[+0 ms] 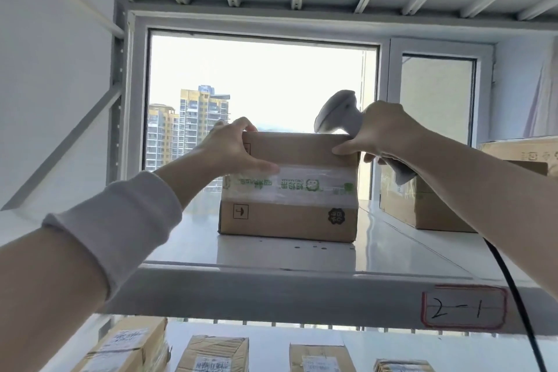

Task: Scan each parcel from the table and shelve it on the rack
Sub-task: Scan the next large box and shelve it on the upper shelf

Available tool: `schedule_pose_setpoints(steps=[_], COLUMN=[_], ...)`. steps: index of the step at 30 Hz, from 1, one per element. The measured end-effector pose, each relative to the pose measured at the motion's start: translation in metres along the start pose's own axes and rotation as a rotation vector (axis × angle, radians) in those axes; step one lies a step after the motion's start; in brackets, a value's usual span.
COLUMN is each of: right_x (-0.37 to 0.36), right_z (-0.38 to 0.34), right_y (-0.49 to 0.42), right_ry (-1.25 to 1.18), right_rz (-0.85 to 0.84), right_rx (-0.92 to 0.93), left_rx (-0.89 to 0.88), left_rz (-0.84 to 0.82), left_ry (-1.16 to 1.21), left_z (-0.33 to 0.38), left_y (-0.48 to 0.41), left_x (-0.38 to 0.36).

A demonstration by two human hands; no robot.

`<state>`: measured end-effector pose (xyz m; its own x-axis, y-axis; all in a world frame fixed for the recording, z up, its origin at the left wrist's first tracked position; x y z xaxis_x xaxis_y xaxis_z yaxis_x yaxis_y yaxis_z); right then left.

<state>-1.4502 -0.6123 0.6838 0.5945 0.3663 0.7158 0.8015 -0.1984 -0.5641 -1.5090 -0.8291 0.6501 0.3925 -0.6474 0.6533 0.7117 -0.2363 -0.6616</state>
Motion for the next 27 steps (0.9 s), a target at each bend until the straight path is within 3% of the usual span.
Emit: schedule_pose_setpoints(steps=[9,27], right_x=[-0.021,-0.036], right_z=[0.007,0.014], right_y=[-0.032,-0.054], right_ry=[-0.013,-0.01], right_rz=[-0.072,-0.064], right_rx=[-0.081,-0.133], left_rx=[-0.008,-0.004], left_rz=[-0.106,-0.083], left_ry=[0.01,-0.022], left_z=[-0.011,-0.025], left_y=[-0.035,-0.056], left_x=[-0.02,-0.037])
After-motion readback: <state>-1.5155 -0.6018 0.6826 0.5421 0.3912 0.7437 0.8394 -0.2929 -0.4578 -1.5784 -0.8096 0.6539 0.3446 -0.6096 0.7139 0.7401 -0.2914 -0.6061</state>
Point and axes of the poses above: each hand's wrist, its own y-axis away from the middle knuckle, its own x-axis out of the back of the hand, z = x × y, the point moved 5 cm from there along -y, towards the middle knuckle, and after that the axes turned 4 degrees about -x, right-handed, at the moved point
